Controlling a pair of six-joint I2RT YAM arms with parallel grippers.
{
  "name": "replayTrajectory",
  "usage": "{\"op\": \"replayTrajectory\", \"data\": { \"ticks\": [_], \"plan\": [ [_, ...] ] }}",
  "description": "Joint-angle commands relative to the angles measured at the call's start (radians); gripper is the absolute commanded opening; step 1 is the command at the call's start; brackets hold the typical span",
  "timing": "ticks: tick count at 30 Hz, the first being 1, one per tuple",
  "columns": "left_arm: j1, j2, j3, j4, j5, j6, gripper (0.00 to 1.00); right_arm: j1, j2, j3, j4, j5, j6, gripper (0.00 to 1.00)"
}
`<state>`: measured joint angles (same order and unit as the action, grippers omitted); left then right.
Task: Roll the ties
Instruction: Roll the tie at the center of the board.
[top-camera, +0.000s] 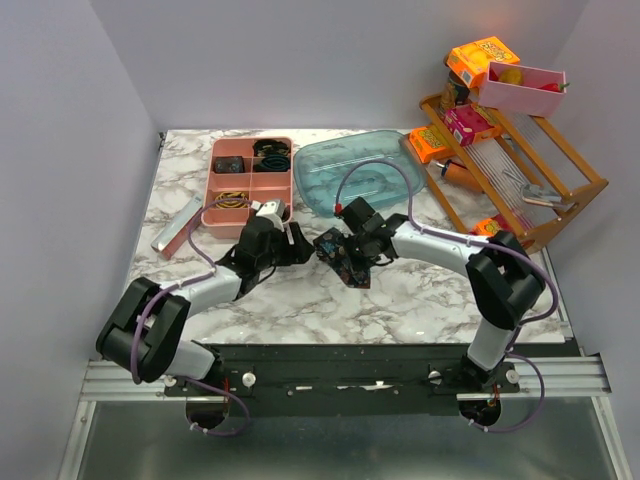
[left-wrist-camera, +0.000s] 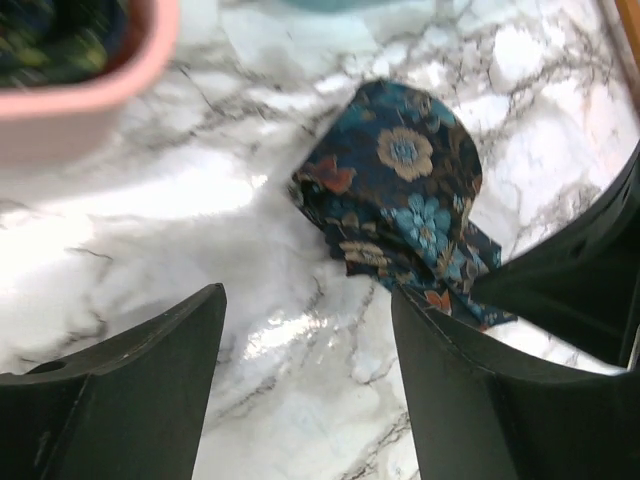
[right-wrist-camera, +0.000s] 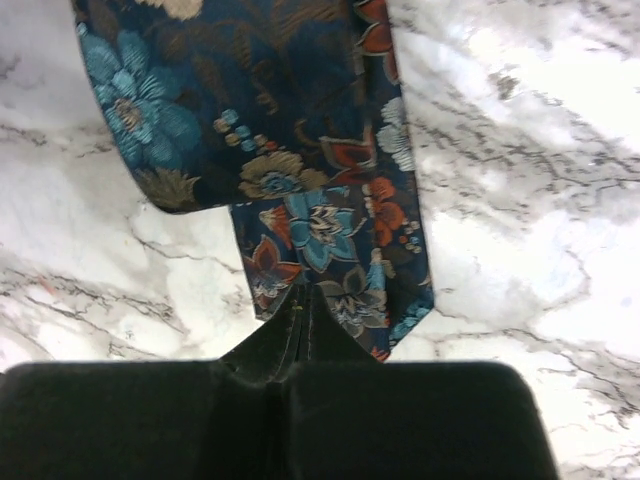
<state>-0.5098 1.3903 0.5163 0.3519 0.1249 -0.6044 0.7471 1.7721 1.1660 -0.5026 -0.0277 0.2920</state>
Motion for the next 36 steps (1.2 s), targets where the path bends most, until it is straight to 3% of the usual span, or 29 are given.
{"op": "replayTrajectory", "data": {
  "ticks": [1,6,14,28,36],
  "plan": [
    [0.042,-0.021,0.091,-0.036,0.030,0.048,0.79,0.038,-0.002,-0.006,0.006,-0.035,0.019,0.01],
    [0.059,0.032,0.168,-0.056,0.073,0.069,0.78,0.057,0.081,0.043,0.024,0.018,0.022,0.01],
    [0.068,0.052,0.150,-0.027,0.081,0.049,0.77,0.086,0.170,0.087,0.018,0.023,-0.014,0.01],
    [0.090,0.142,0.203,0.021,0.142,0.046,0.76,0.095,0.032,-0.083,-0.114,0.118,-0.042,0.01],
    [0.090,0.217,0.214,0.091,0.196,0.003,0.77,0.094,0.035,-0.036,-0.232,0.414,-0.008,0.01]
  ]
}}
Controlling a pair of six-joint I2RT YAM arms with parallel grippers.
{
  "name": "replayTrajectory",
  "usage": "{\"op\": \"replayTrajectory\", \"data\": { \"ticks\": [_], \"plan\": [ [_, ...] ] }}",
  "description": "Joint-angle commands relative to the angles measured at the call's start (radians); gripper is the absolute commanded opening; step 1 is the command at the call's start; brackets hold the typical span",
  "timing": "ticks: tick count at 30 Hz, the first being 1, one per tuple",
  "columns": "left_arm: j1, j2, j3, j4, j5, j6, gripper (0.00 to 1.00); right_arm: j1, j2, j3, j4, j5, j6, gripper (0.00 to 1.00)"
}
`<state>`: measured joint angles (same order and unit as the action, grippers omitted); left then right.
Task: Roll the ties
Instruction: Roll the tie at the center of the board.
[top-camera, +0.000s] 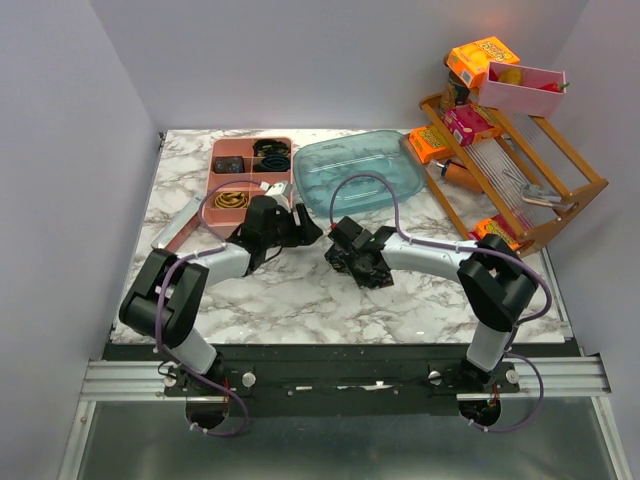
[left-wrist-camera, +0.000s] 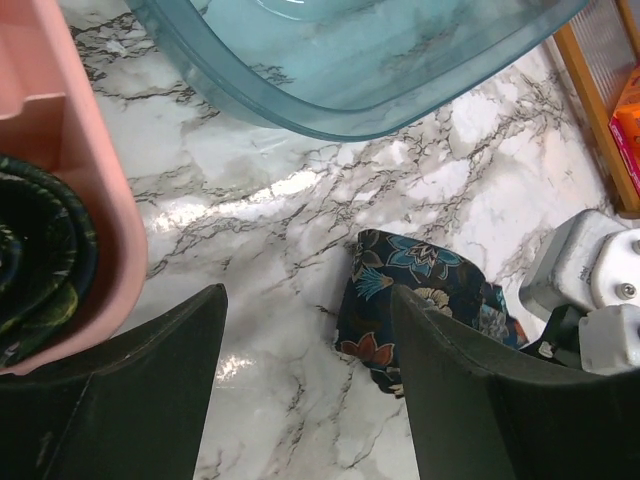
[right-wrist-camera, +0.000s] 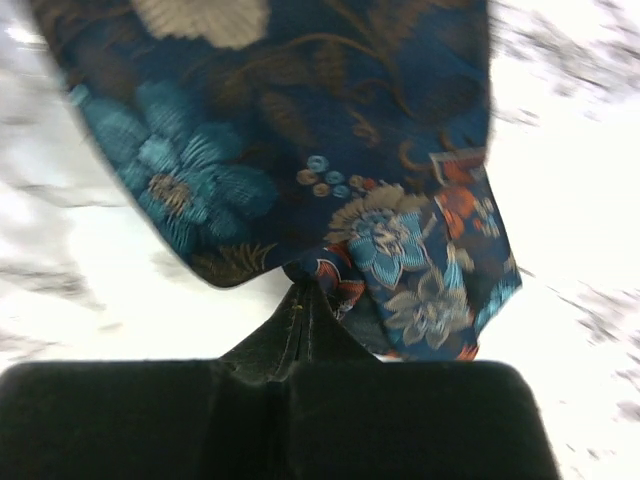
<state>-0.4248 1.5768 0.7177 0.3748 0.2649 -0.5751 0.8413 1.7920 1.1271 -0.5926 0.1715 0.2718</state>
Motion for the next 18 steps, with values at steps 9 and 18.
{"op": "replayTrajectory", "data": {
  "ticks": [9,18],
  "plan": [
    [-0.023,0.127,0.060,0.116,0.073,-0.045,0.65,-0.005,-0.124,0.014,-0.066,0.189,0.020,0.01],
    [-0.051,0.235,0.121,0.147,0.076,-0.066,0.56,-0.067,-0.048,0.091,-0.042,0.157,0.014,0.01]
  ]
}}
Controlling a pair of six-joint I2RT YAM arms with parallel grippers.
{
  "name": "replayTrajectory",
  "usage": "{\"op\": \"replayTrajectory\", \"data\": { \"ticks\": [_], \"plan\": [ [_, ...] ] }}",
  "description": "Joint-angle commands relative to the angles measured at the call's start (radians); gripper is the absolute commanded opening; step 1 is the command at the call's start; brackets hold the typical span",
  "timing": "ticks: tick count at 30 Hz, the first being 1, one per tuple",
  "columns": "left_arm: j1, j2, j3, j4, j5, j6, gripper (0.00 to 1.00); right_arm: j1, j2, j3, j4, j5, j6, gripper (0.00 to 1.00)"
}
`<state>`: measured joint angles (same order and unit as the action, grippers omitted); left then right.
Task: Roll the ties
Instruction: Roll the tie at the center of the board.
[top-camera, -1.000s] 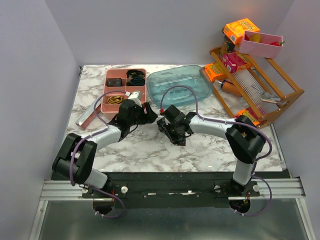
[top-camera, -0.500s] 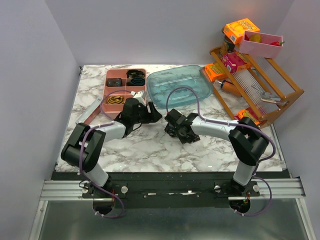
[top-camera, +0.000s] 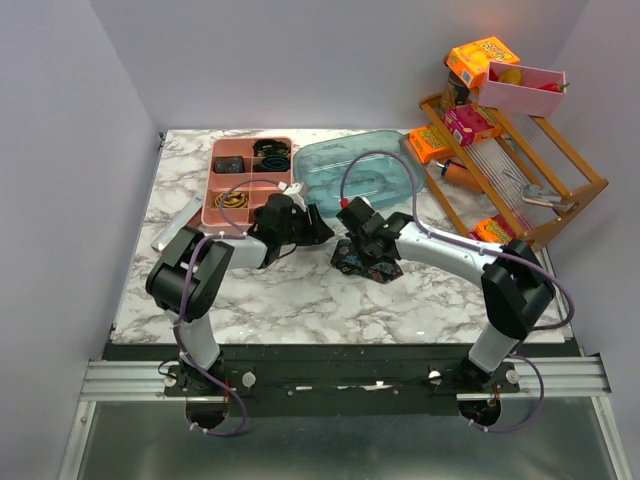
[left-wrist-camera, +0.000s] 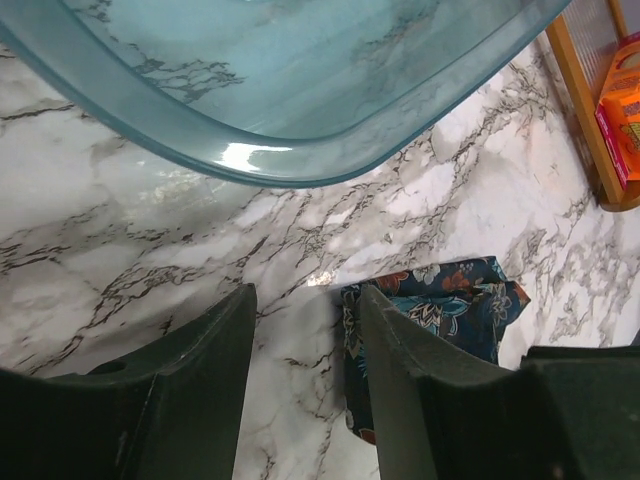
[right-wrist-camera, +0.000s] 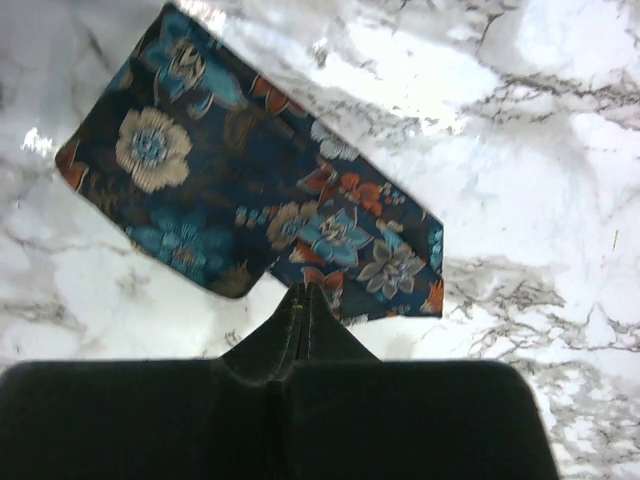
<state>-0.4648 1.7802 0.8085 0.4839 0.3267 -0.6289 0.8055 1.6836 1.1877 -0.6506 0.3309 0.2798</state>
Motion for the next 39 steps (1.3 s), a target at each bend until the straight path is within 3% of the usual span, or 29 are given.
{"op": "replayTrajectory", "data": {
  "ticks": [1,13,24,32,39],
  "plan": [
    [-0.011,0.045,0.034,0.042,0.017,-0.015,0.55,-0.041,0.082,0.029,0.020,-0.001,0.002,0.01],
    [-0.044,0.116,0.086,0.080,0.023,-0.038,0.51,-0.072,0.229,0.059,0.060,-0.044,-0.030,0.01],
    [-0.051,0.025,-0.077,0.136,-0.046,-0.046,0.50,-0.071,0.303,0.194,0.054,-0.116,-0.108,0.01],
    [0.012,-0.094,-0.100,0.032,-0.166,-0.034,0.73,-0.071,0.228,0.121,0.062,-0.208,-0.093,0.01],
    [0.026,-0.232,-0.086,-0.091,-0.173,0.011,0.78,-0.068,0.202,0.087,0.059,-0.320,-0.080,0.01]
  ]
}}
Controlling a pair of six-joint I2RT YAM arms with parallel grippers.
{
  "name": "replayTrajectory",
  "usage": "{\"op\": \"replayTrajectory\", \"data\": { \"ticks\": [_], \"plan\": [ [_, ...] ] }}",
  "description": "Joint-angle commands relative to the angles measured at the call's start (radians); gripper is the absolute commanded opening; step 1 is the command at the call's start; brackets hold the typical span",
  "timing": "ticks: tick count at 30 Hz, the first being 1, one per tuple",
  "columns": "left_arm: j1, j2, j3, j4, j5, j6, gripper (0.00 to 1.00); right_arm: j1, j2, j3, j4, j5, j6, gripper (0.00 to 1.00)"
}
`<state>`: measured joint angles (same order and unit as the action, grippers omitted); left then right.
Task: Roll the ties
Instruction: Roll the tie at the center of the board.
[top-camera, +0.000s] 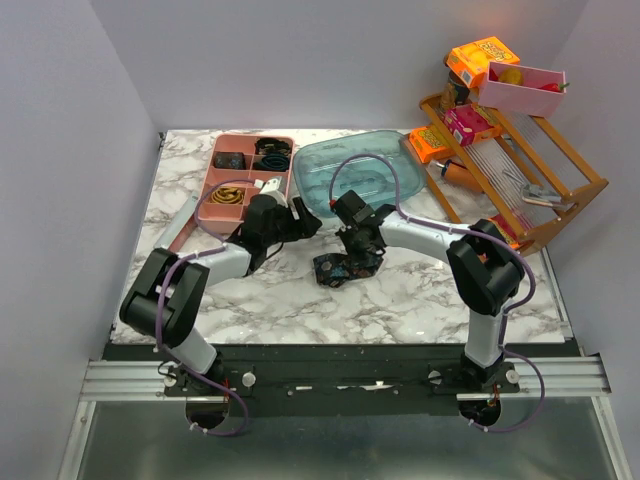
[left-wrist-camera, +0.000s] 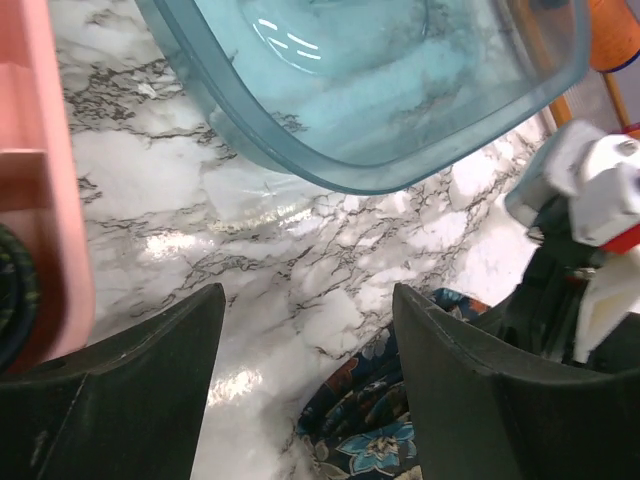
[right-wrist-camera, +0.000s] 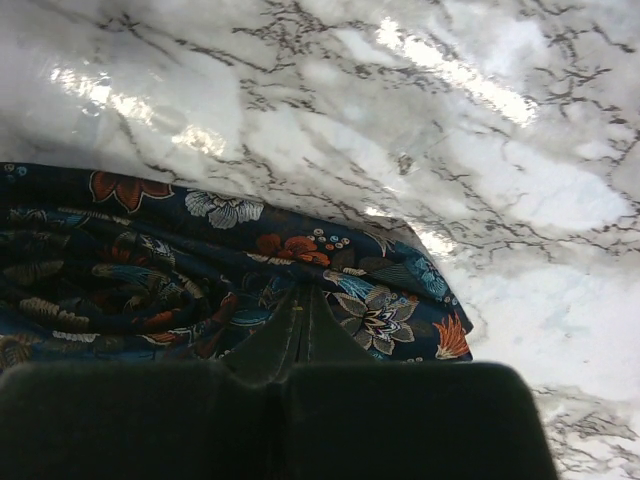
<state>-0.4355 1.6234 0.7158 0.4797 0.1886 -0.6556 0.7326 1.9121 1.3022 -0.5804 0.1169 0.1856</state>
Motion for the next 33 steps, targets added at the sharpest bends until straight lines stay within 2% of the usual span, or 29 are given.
{"op": "replayTrajectory", "data": {
  "ticks": [1,6,10,15,21,33],
  "plan": [
    [-0.002,-0.106,0.005,-0.104,-0.032,0.037,0.79,0.007,-0.033,-0.026,-0.015,-0.111,0.018,0.01],
    [-0.002,-0.198,-0.027,-0.154,-0.011,0.030,0.80,0.008,-0.103,-0.026,-0.038,-0.160,0.029,0.01],
    [-0.002,-0.264,-0.055,-0.211,0.026,0.030,0.82,0.008,-0.165,-0.006,-0.045,-0.137,0.029,0.01],
    [0.003,-0.283,-0.111,-0.214,0.093,0.013,0.88,0.010,-0.220,-0.007,0.000,-0.201,0.017,0.01],
    [0.007,-0.260,-0.208,-0.087,0.196,-0.073,0.88,0.022,-0.177,-0.007,0.036,-0.261,0.021,0.01],
    [0.007,-0.231,-0.299,-0.017,0.213,-0.110,0.87,0.039,-0.082,-0.037,0.076,-0.270,0.037,0.01]
  ]
}}
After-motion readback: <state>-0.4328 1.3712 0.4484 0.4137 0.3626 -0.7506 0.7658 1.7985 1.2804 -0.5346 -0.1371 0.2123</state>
